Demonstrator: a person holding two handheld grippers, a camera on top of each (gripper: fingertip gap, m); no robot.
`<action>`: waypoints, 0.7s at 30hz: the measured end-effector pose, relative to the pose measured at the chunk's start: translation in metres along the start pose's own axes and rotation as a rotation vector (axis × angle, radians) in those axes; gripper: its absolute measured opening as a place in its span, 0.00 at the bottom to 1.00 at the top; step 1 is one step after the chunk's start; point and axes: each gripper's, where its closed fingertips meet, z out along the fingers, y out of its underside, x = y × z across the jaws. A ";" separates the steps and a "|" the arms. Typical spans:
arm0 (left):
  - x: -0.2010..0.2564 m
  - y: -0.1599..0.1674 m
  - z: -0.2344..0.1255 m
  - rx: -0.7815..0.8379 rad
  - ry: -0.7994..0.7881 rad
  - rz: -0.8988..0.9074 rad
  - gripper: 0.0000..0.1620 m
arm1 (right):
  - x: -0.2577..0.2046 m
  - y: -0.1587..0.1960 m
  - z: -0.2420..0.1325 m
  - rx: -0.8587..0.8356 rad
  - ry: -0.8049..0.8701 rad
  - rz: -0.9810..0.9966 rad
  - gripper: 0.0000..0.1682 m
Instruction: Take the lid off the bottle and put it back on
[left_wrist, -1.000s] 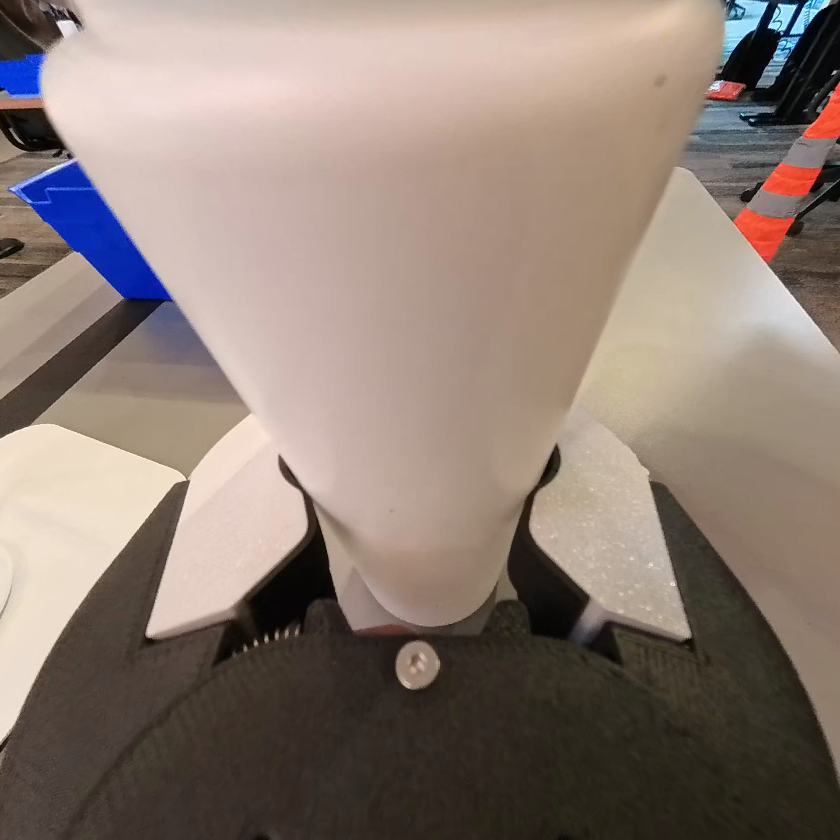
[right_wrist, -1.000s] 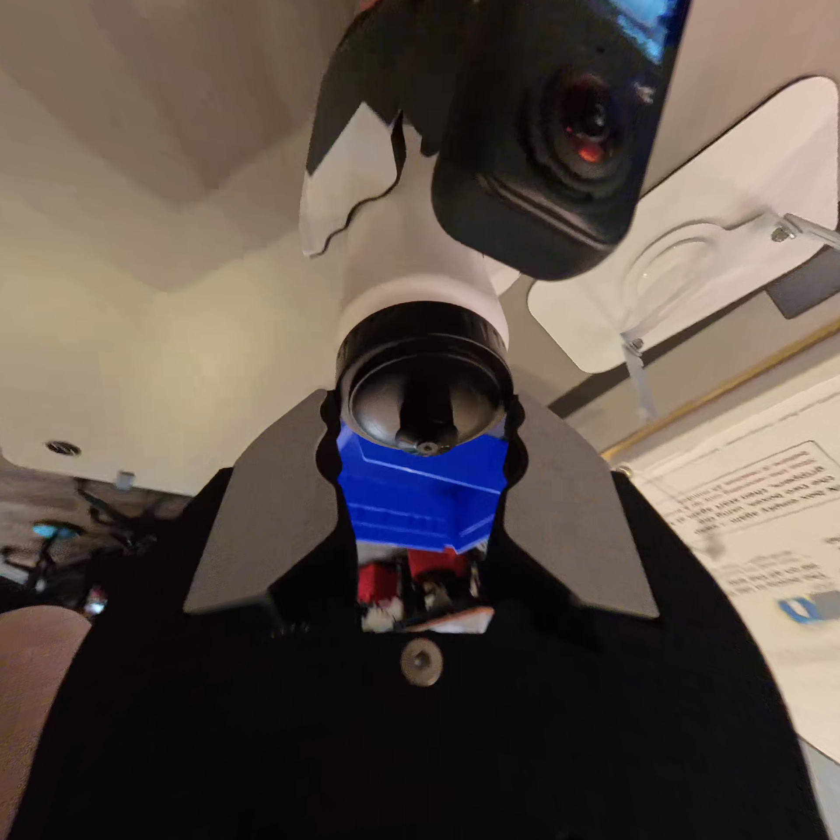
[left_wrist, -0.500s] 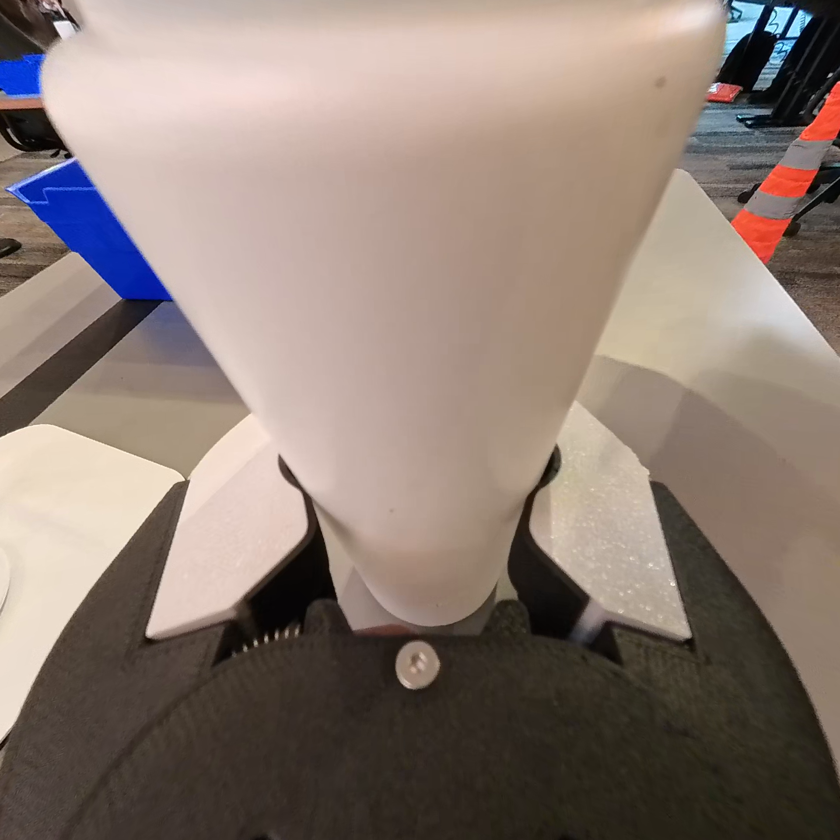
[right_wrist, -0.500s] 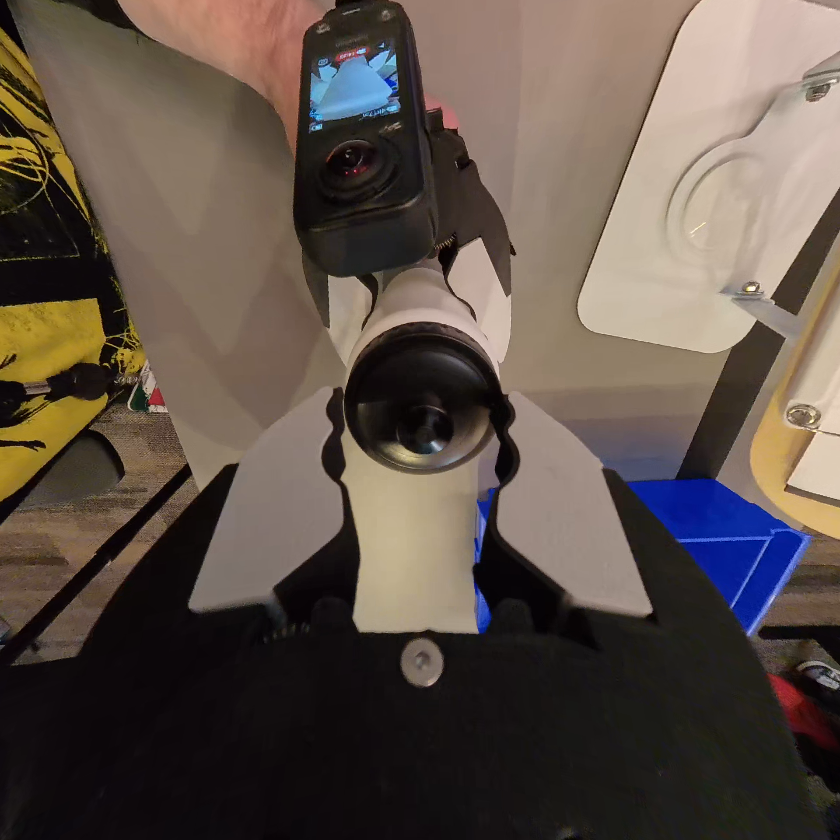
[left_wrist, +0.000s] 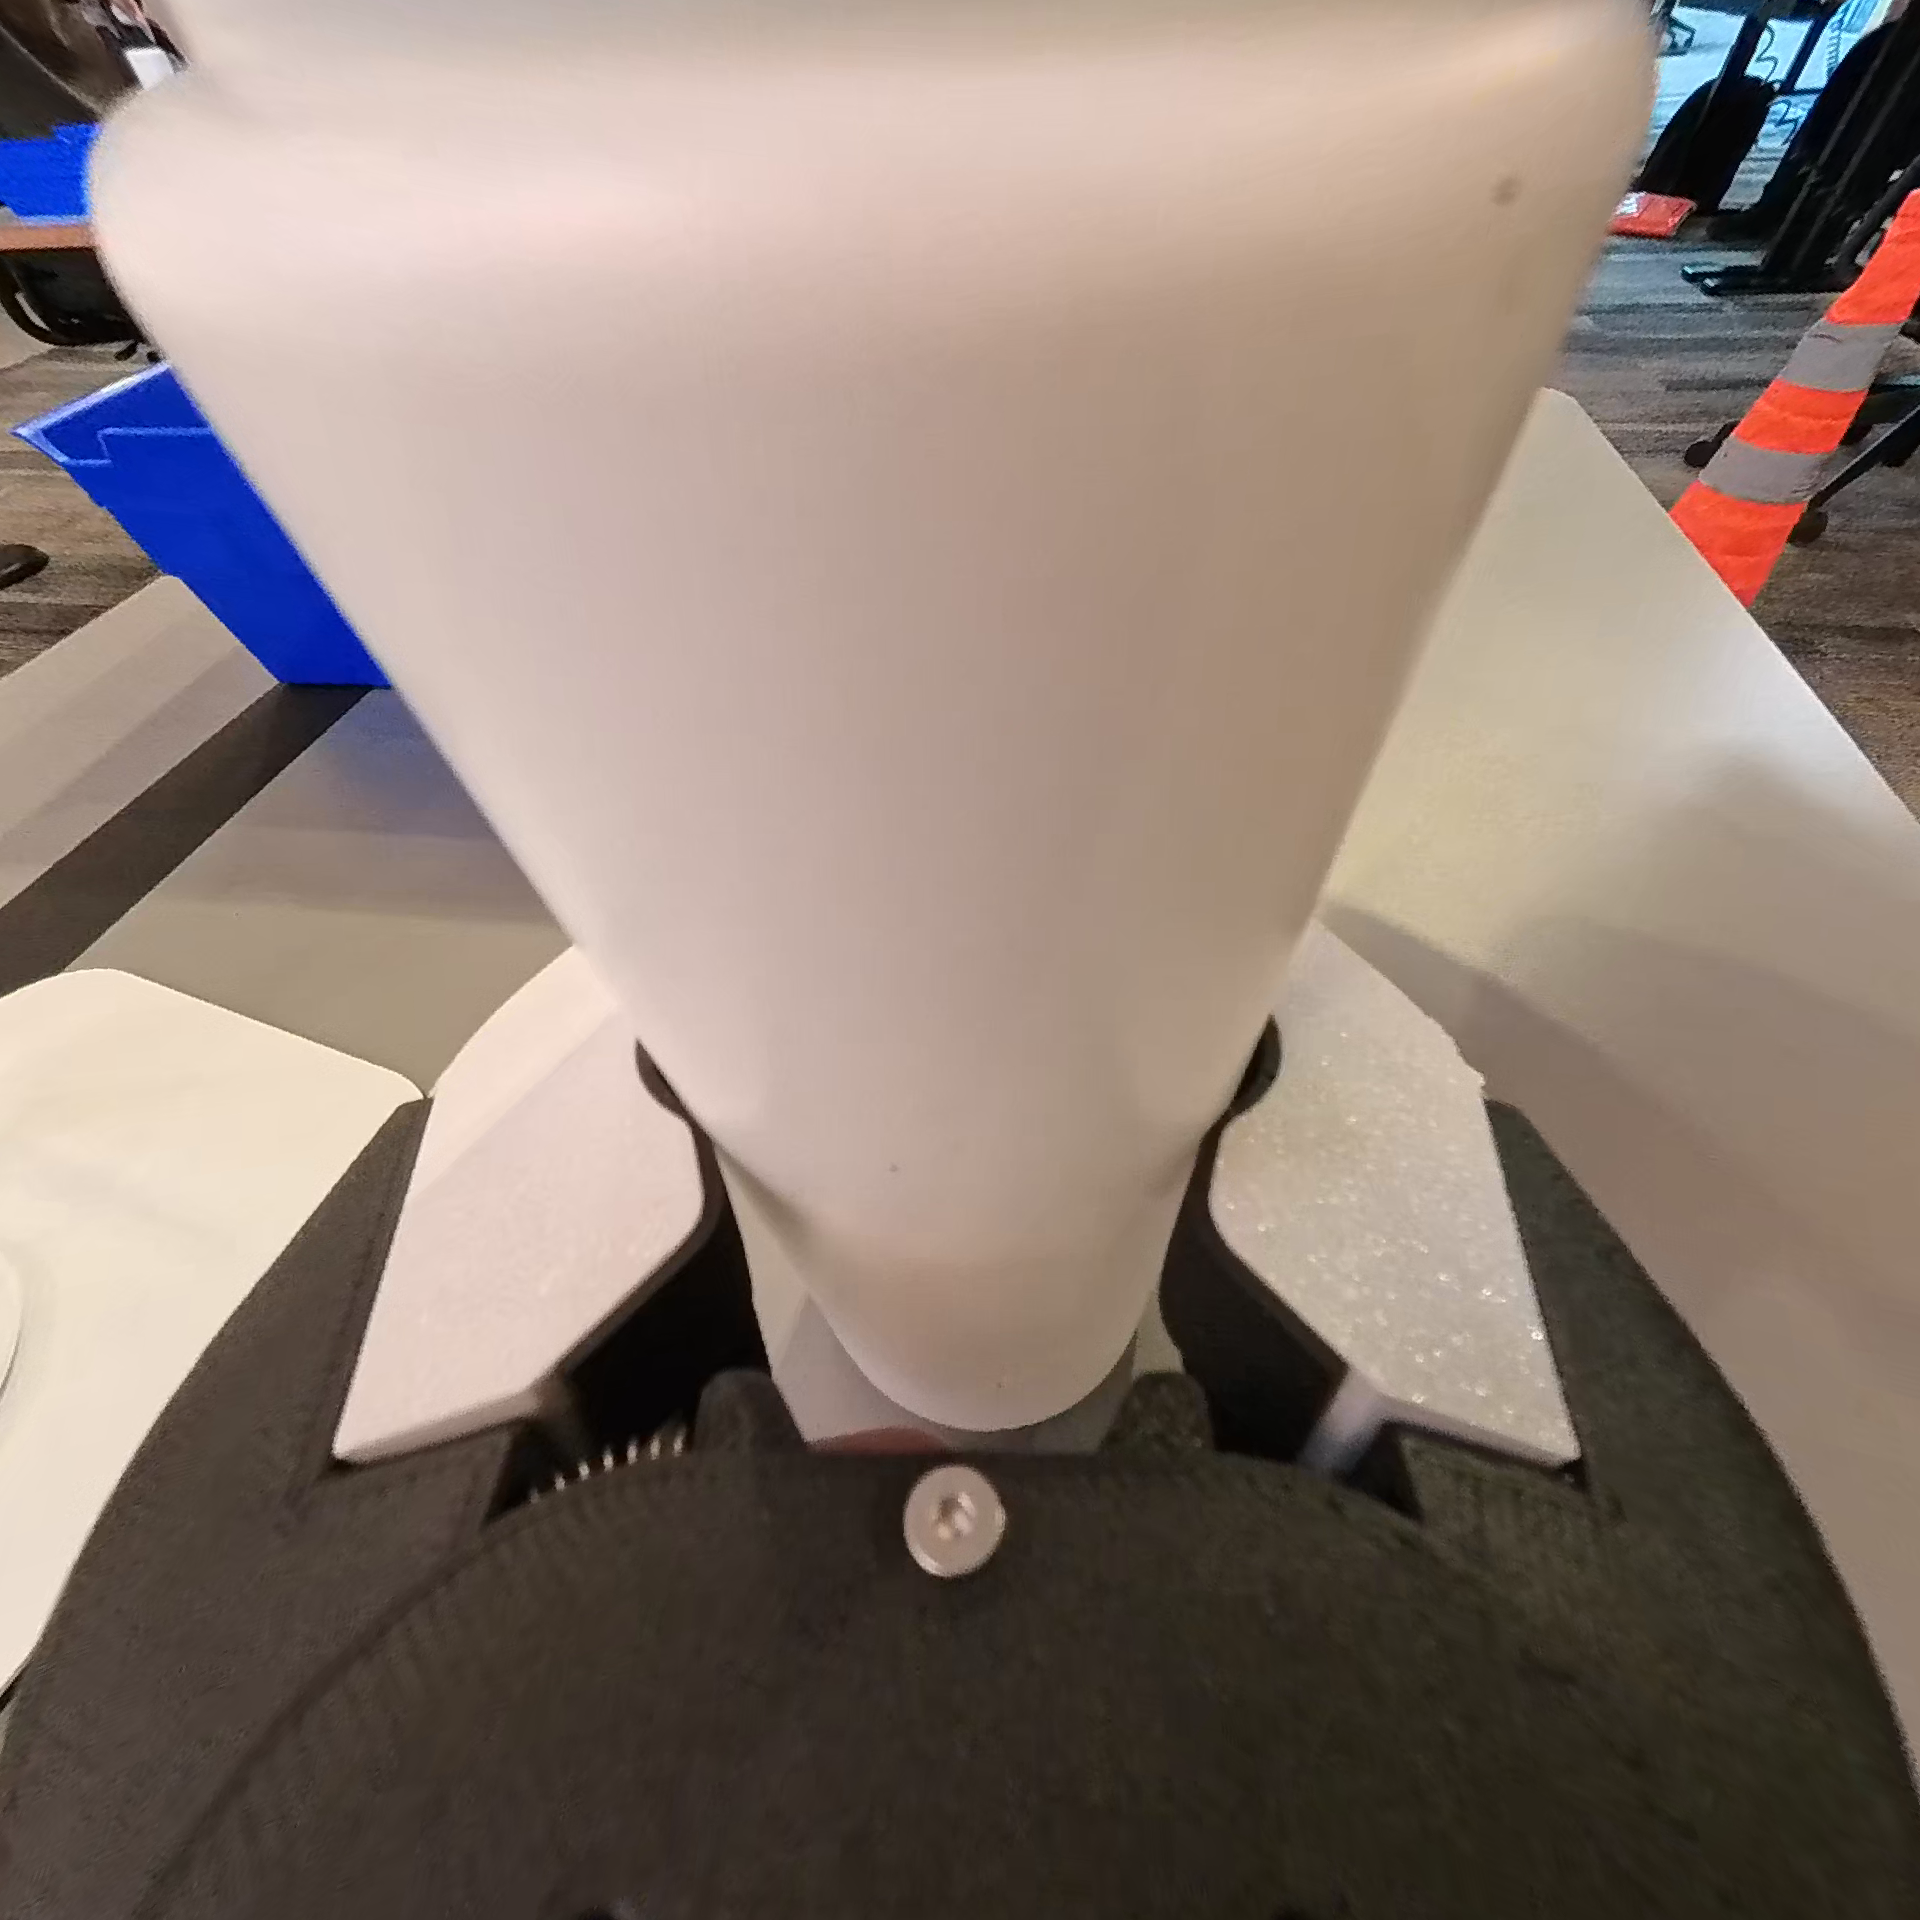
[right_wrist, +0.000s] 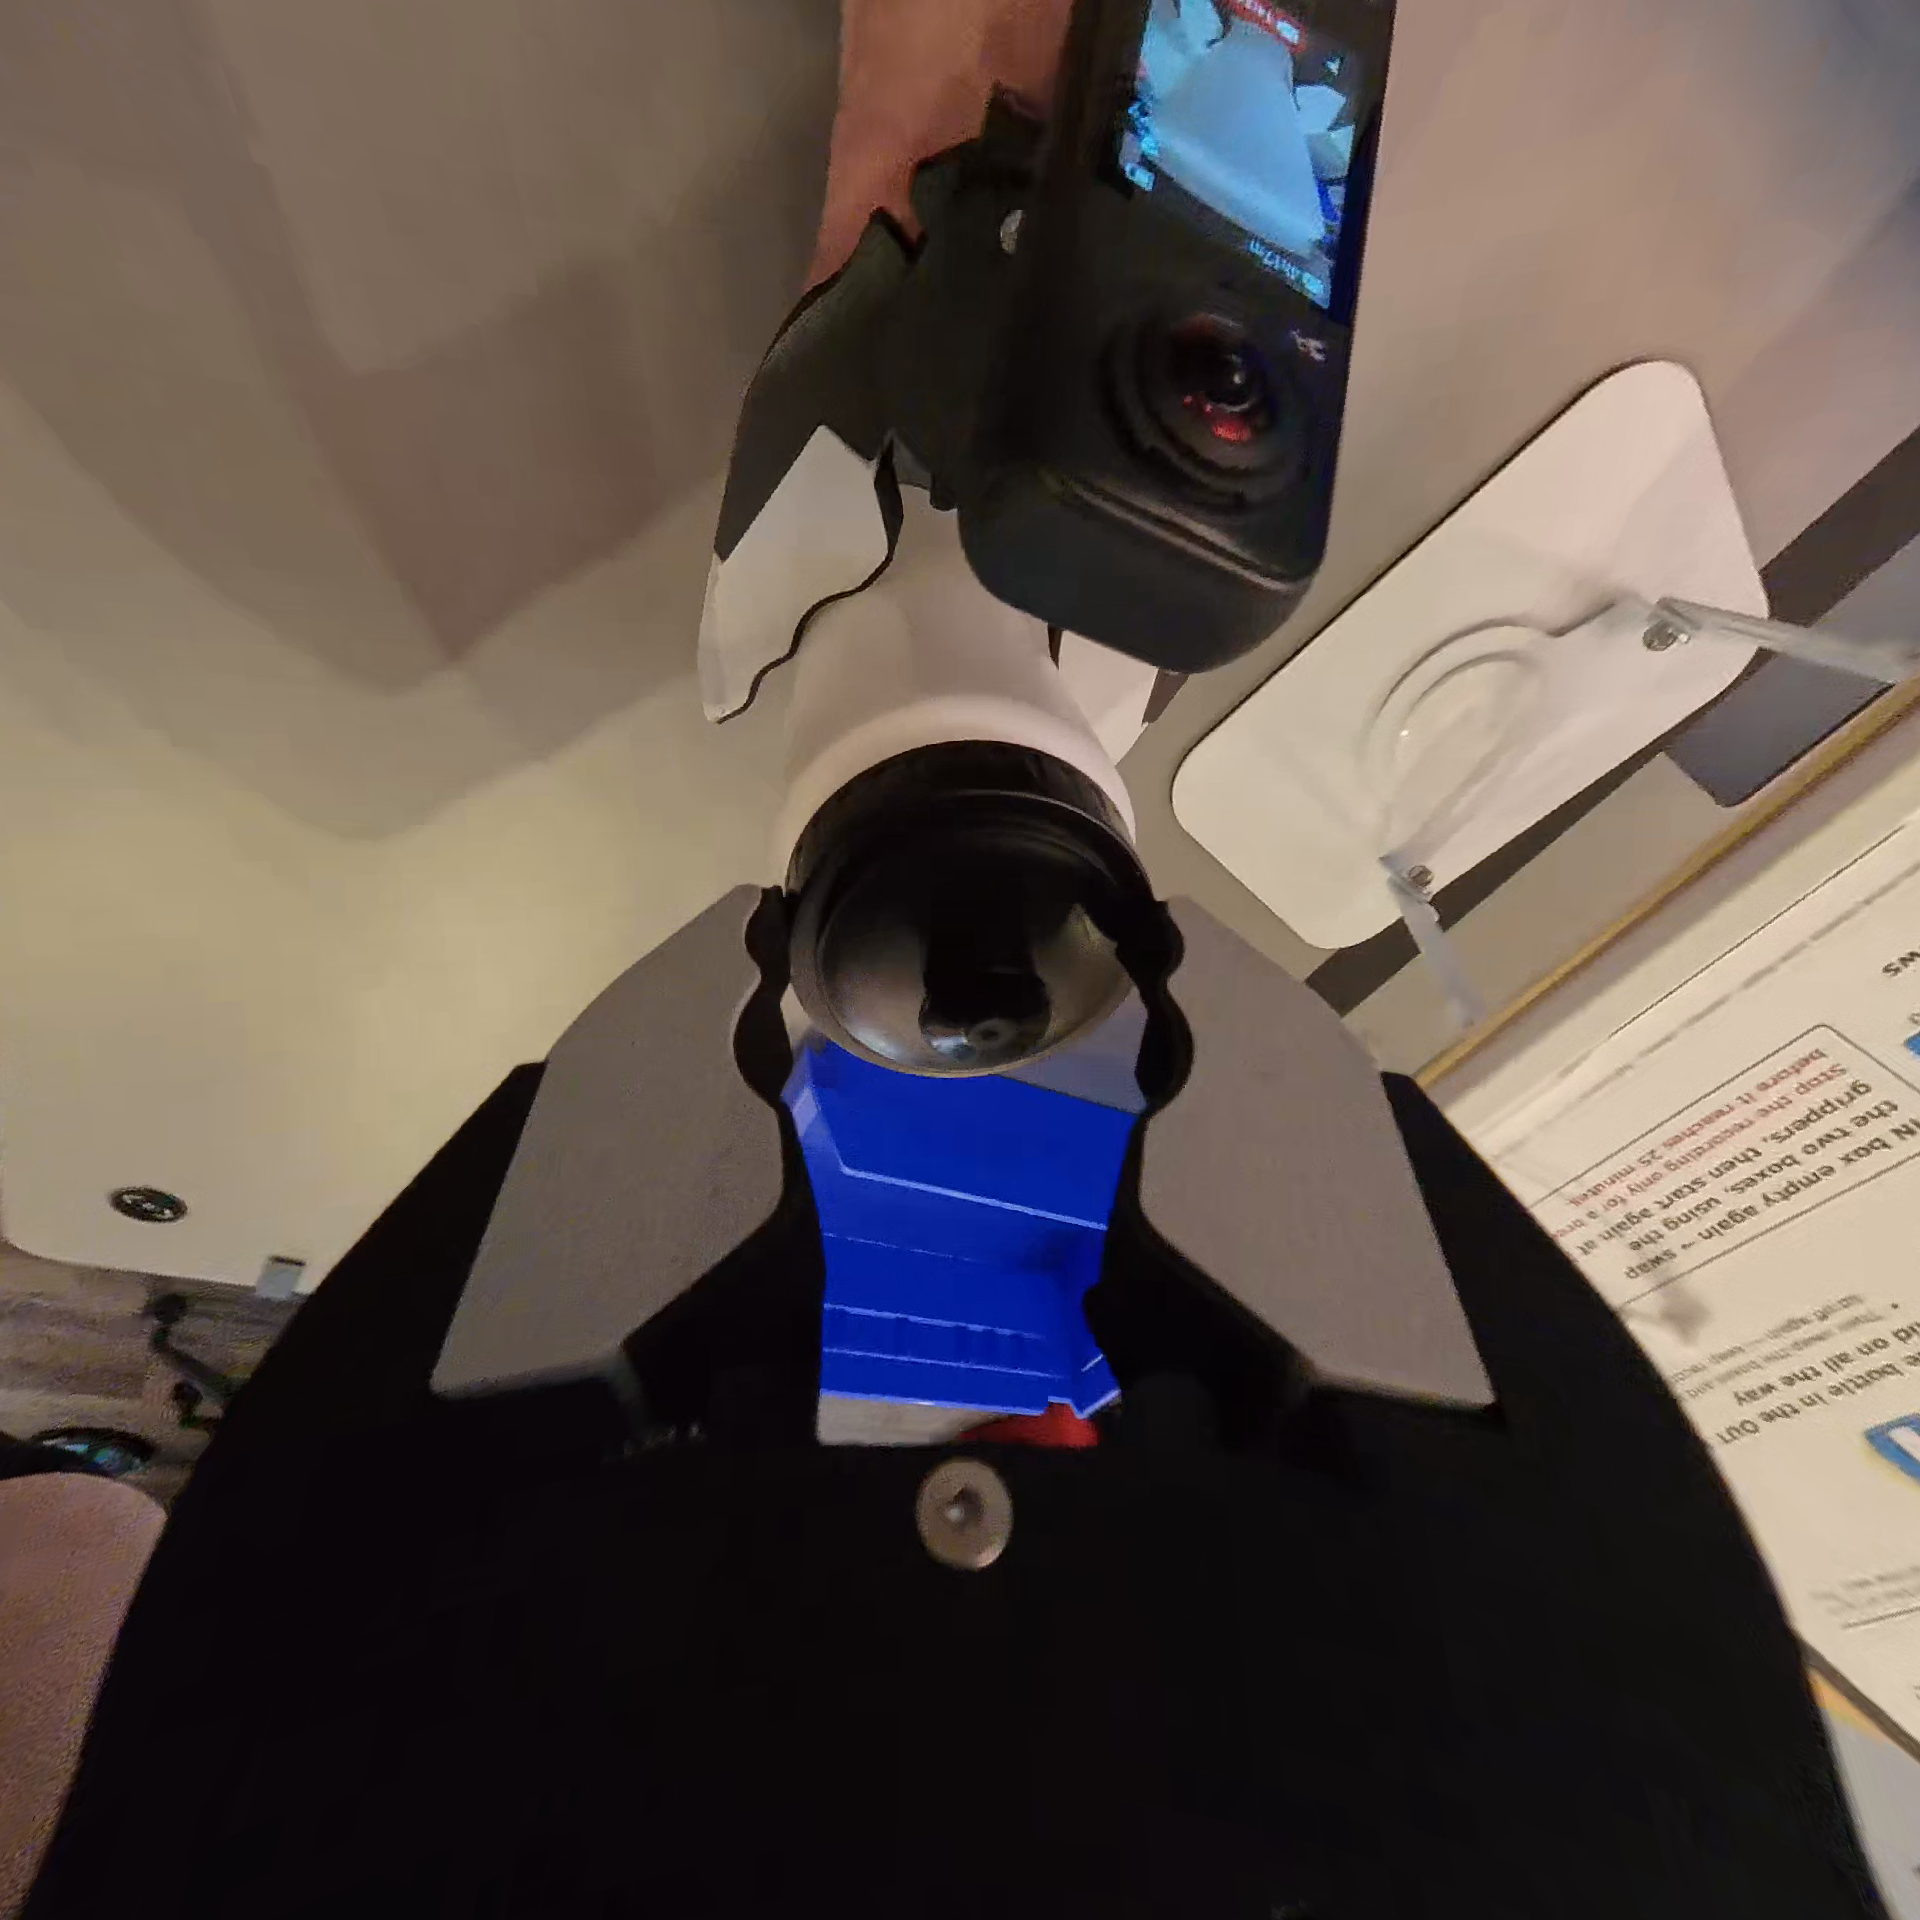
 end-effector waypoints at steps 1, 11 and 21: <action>0.000 0.000 0.000 0.001 0.002 -0.001 0.62 | 0.001 -0.001 0.000 0.000 -0.009 0.023 0.39; 0.001 0.000 0.000 0.000 0.003 0.001 0.62 | 0.009 0.008 -0.008 0.166 -0.109 0.602 0.47; 0.001 0.000 0.000 0.002 0.004 0.000 0.62 | 0.001 0.001 -0.002 0.129 -0.129 0.524 0.40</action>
